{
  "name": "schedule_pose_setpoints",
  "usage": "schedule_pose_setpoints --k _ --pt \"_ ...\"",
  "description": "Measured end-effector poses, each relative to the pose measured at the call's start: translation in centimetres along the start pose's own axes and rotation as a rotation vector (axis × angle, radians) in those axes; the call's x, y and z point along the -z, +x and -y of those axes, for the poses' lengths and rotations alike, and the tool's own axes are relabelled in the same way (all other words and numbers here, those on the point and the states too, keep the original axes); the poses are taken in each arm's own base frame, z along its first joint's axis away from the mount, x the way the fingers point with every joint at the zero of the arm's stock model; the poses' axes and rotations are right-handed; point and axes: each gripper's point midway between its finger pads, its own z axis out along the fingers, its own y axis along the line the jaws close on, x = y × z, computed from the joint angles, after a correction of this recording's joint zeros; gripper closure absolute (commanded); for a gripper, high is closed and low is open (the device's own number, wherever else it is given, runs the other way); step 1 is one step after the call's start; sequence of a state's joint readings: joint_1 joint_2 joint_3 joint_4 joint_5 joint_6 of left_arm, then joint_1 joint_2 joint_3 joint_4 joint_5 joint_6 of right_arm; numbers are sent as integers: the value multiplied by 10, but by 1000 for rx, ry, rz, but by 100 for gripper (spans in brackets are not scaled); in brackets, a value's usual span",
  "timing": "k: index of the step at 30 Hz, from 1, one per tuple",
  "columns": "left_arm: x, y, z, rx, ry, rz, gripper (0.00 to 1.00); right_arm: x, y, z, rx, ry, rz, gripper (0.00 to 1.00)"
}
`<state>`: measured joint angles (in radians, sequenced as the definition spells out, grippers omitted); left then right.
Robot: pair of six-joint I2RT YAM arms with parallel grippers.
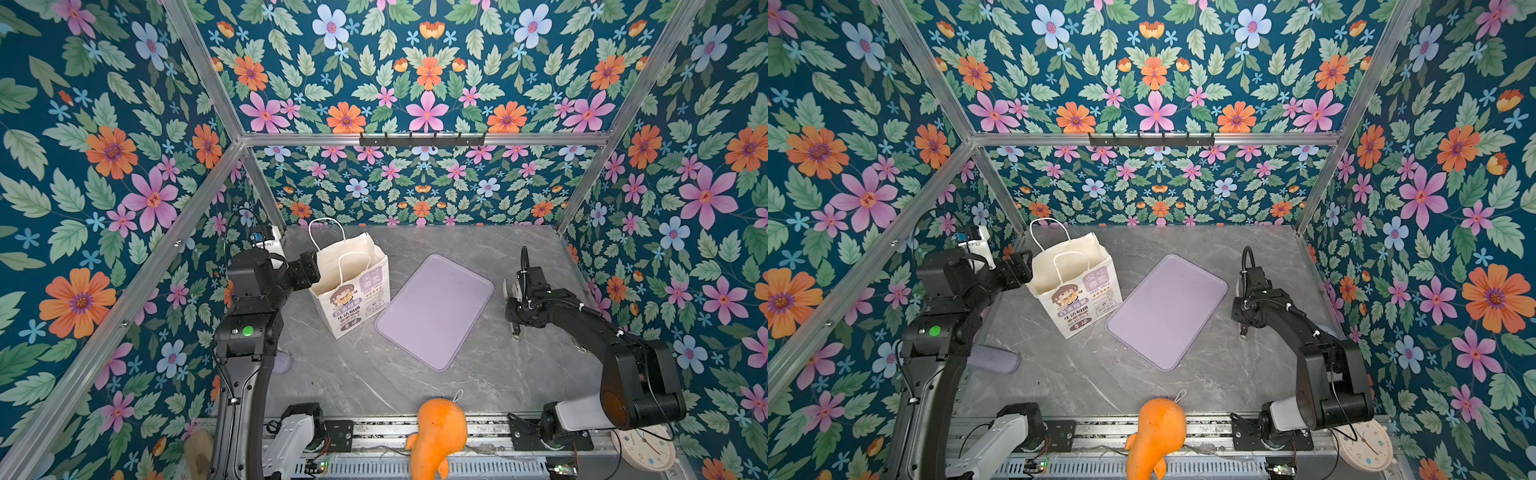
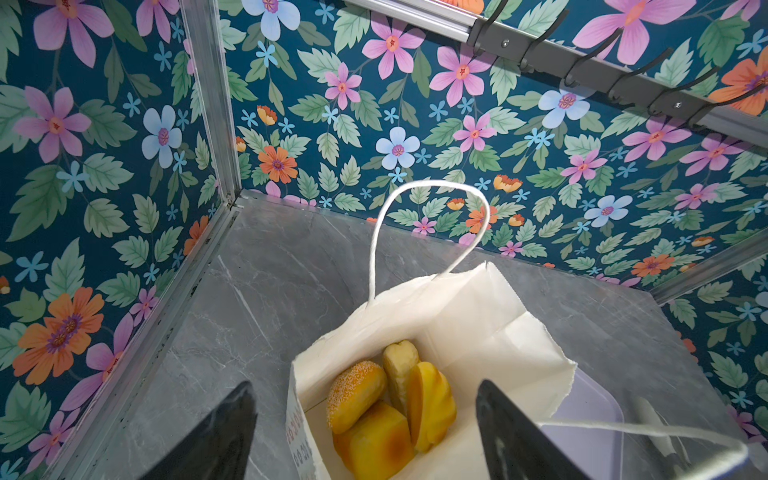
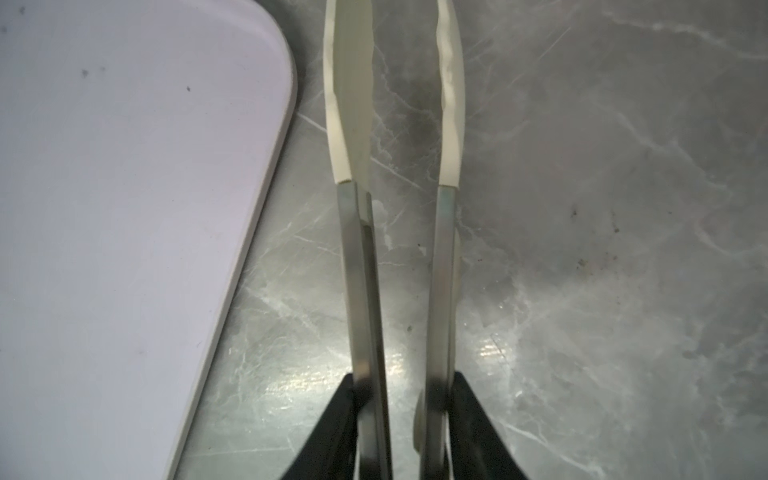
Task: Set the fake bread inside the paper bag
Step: 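Lower the tongs onto the table beside the tray and open the right gripper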
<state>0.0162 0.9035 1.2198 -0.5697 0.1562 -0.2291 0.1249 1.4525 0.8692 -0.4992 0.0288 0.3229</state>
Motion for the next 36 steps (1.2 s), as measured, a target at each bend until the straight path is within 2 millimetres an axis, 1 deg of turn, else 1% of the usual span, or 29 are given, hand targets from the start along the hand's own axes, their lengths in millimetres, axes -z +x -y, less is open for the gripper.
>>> schedule_pose_setpoints --k 6,11,21,28,32,36 --pt "0 1 0 0 1 -1 17 -17 0 -1 -5 13 -45 60" --pt "-5 6 1 13 16 -13 17 -23 -1 -5 -5 4 -66 53" --pt "-10 -8 -9 29 -49 44 16 -24 -5 -7 -13 -16 -68 42" --pt "-3 -26 -9 29 -61 99 16 -23 -6 -6 -10 -23 -71 39" --pt "-1 -30 -8 28 -61 112 16 -21 -11 0 -24 -16 -65 39" --pt "0 -31 -8 28 -60 116 16 -21 -12 12 -36 22 -70 38"
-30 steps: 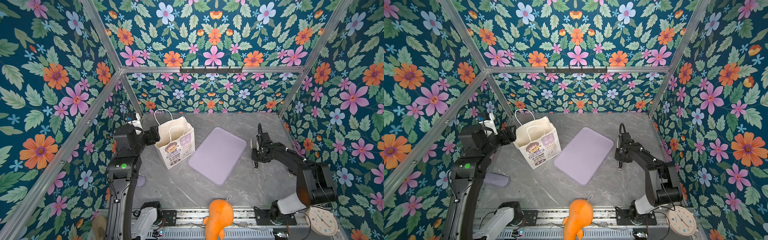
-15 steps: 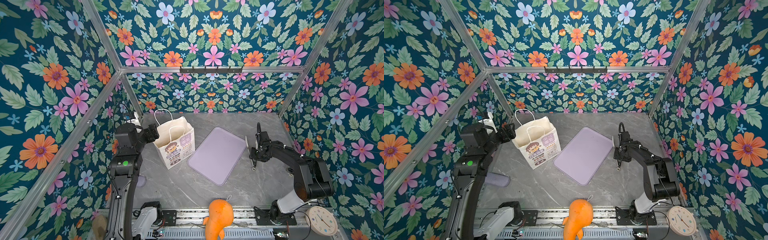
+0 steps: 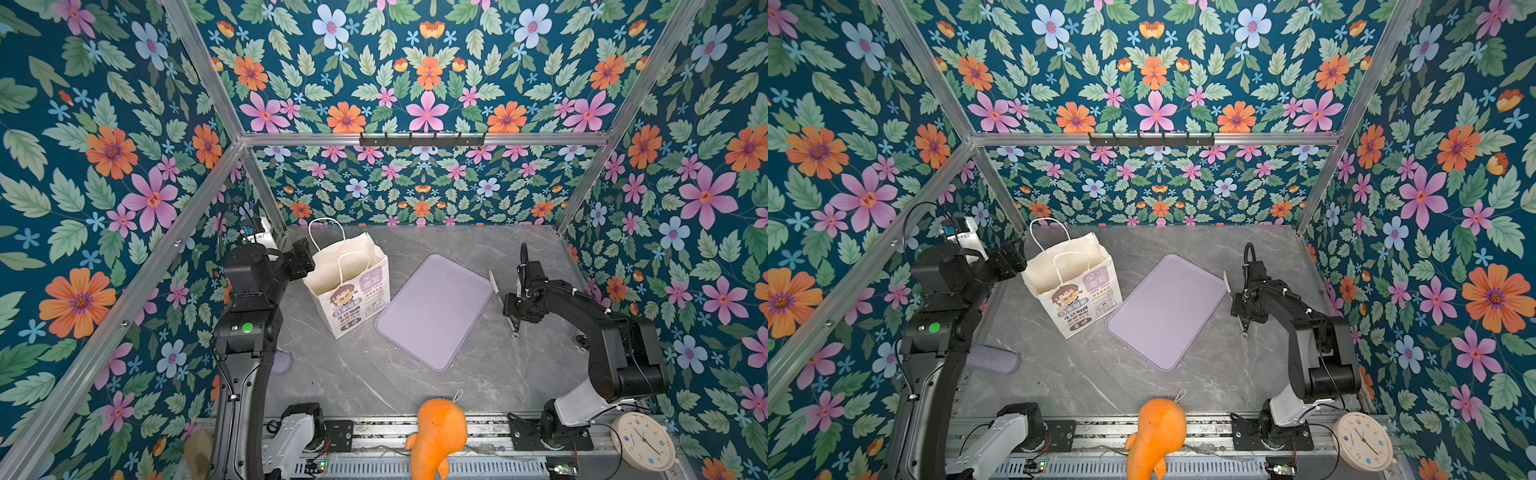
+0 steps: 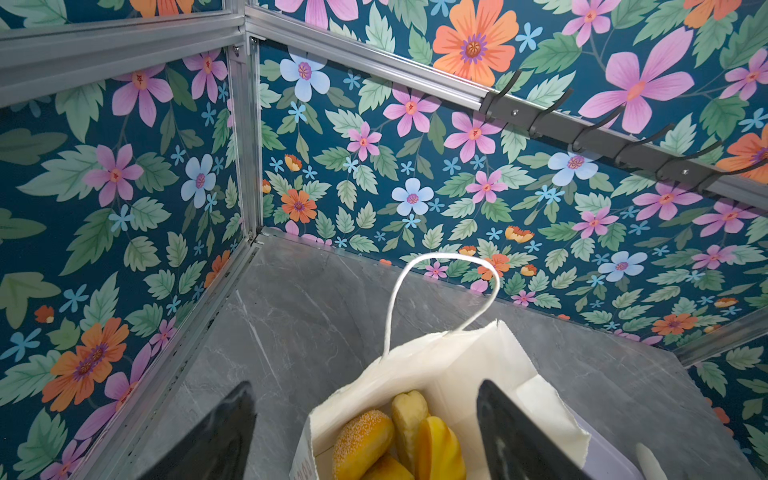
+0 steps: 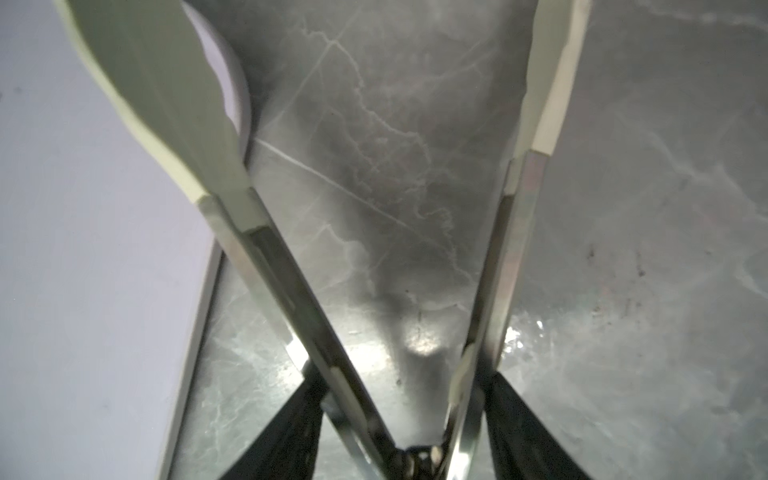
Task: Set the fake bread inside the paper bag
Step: 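Lower the tongs onto the table beside the tray and open the right gripper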
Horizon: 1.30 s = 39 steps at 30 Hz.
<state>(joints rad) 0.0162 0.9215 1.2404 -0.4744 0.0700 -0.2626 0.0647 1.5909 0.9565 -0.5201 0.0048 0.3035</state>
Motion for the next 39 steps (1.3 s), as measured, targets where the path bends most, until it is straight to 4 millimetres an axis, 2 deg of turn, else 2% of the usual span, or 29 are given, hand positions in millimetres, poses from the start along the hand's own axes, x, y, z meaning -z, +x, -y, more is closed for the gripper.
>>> schedule_pose_setpoints --k 10,12,13,15,21,24,28,33,36,39 --pt "1 3 0 0 0 -6 16 -9 -7 12 -13 41 -19 34" --pt "0 5 -1 0 -2 -12 16 -8 -9 12 -15 42 -15 23" --pt "-1 6 -1 0 -3 -14 16 -7 -11 12 -20 42 -10 5" --pt "-1 7 -2 0 -4 -17 16 -3 -13 12 -21 43 1 2" --pt "-2 9 -7 -1 -31 -16 16 24 -27 15 -30 28 86 1" --pt "-3 11 -17 -5 -84 -10 15 48 -37 7 -28 -17 150 1" --pt "-7 13 -38 -14 -197 16 11 89 -56 -5 -20 -92 283 1" --pt "-13 16 -81 -23 -387 60 3 134 -78 -18 -8 -182 469 1" --pt "-13 24 -122 10 -508 88 3 147 -84 -20 -3 -209 551 1" --pt "-11 43 -170 72 -627 105 3 151 -88 -21 -2 -223 600 1"
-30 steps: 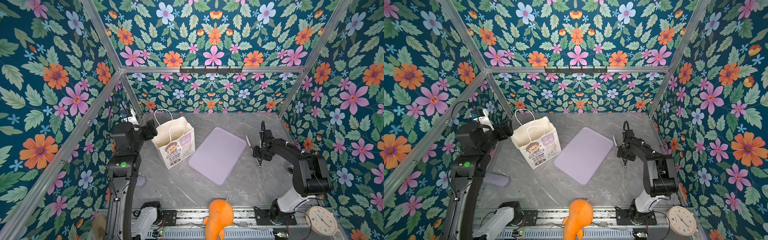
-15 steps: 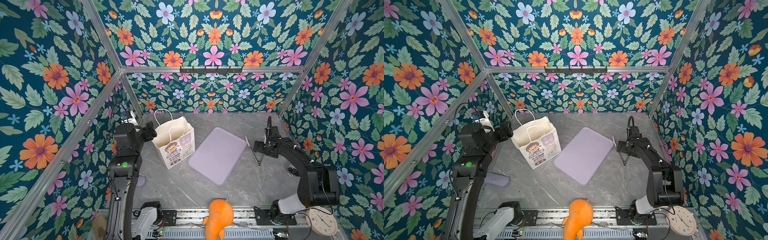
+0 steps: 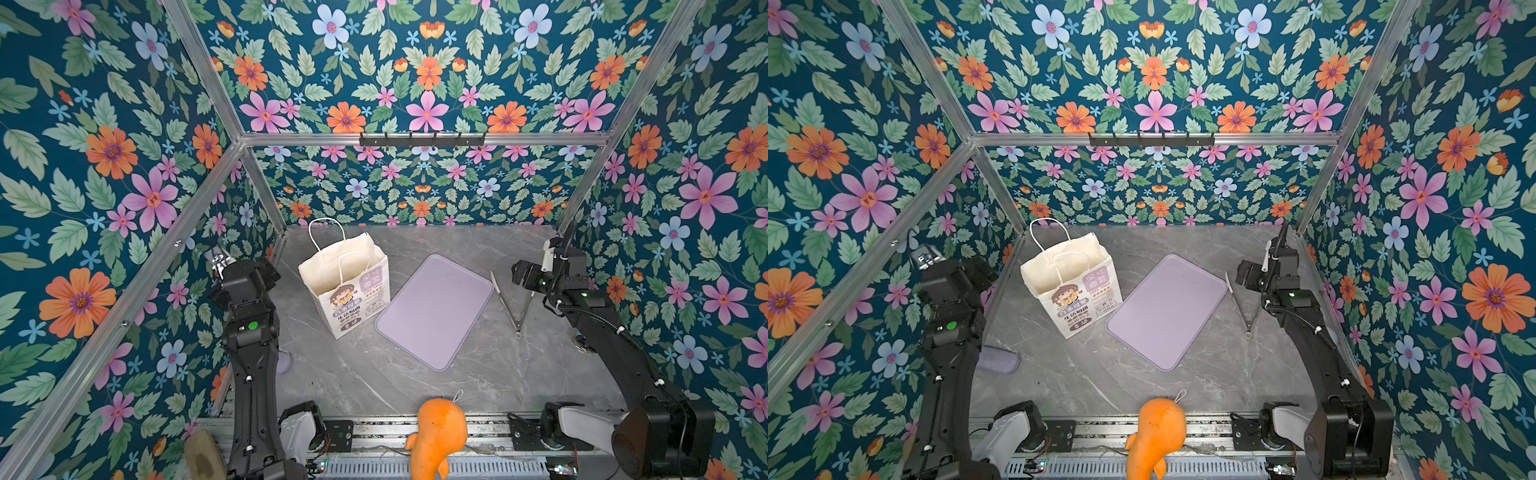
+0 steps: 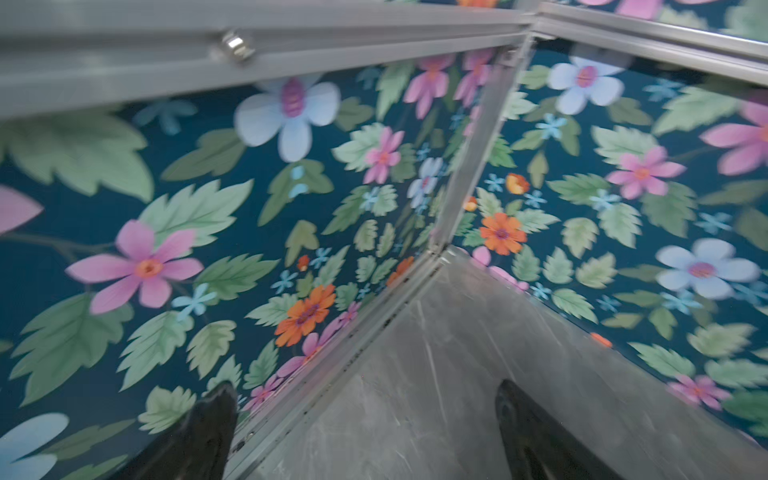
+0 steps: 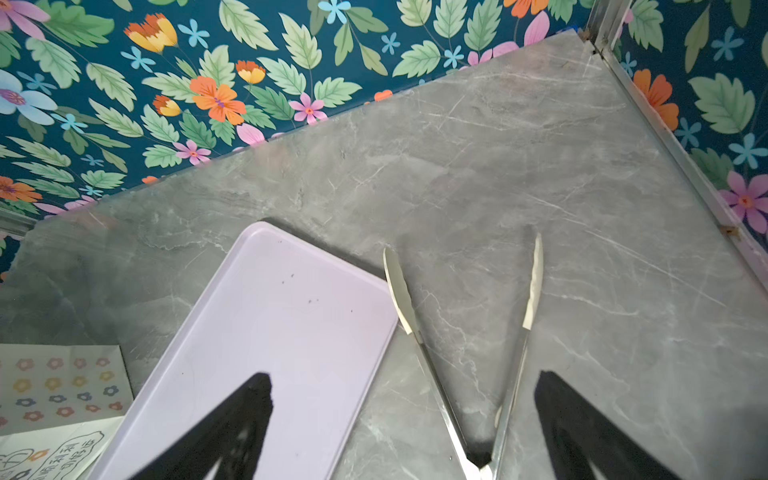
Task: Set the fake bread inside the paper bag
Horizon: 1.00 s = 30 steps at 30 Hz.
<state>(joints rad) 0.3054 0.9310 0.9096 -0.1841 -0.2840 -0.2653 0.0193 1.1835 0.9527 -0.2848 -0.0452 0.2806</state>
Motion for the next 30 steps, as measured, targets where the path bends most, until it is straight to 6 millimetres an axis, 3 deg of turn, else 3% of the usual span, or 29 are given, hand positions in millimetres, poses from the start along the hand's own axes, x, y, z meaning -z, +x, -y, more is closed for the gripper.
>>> schedule_pose_setpoints --k 4,13,17,22,27,30 --pt "-20 38 -33 46 -81 -21 5 -4 -2 4 5 12 41 1" --pt "-38 138 -47 49 -74 -56 10 -26 38 40 67 112 133 1" --pt "-36 182 -34 -3 -48 -82 10 -36 40 55 60 158 170 1" --pt "-30 192 -1 -66 30 -30 9 -43 50 69 61 209 205 1" --pt "-24 210 5 -128 46 -25 9 -41 56 82 77 256 241 1" --pt "-19 204 14 -130 84 18 9 -40 57 83 90 259 254 1"
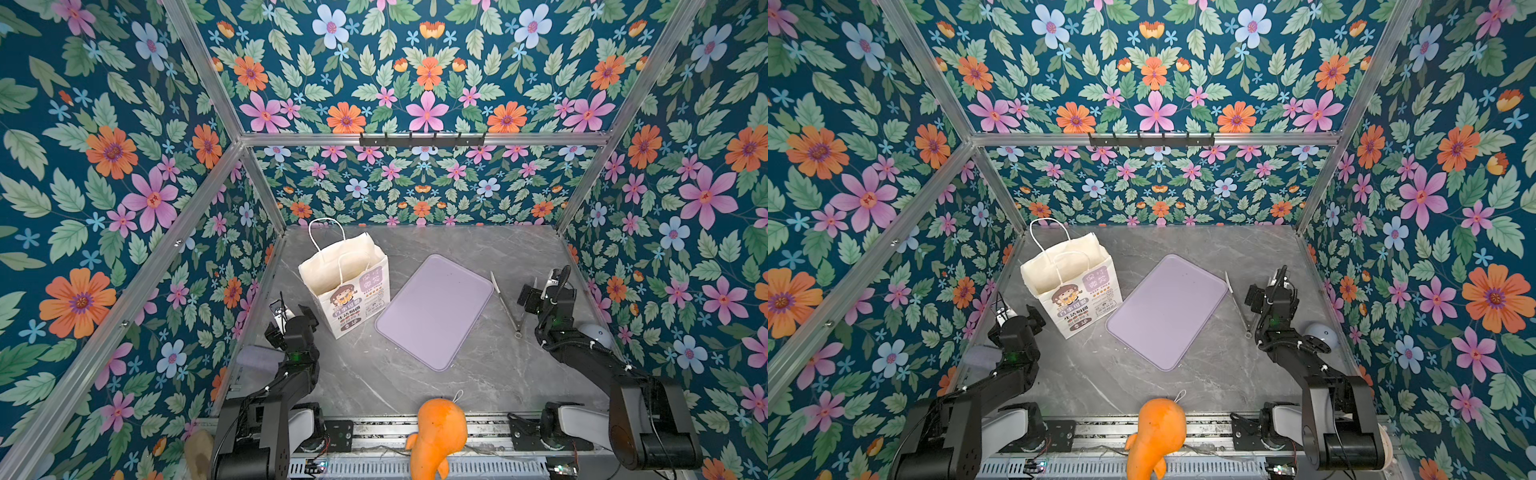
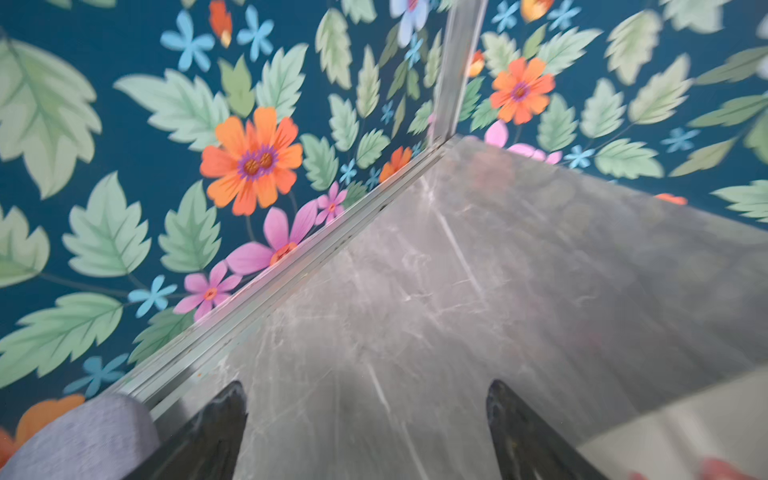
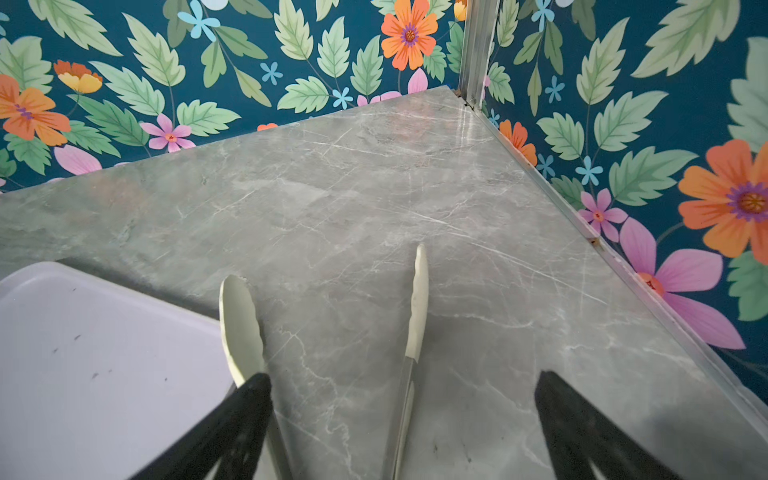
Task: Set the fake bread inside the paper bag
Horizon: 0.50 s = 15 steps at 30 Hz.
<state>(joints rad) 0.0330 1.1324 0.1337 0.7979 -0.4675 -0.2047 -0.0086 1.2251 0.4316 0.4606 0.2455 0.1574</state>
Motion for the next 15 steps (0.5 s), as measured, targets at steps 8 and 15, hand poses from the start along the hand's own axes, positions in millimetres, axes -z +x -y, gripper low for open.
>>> schedule_pose_setpoints --k 8,15 --pt "2 -3 18 -21 92 55 8 3 18 3 10 -12 18 1" --pt "-4 -9 34 -48 150 99 6 -1 34 0 28 -43 30 1"
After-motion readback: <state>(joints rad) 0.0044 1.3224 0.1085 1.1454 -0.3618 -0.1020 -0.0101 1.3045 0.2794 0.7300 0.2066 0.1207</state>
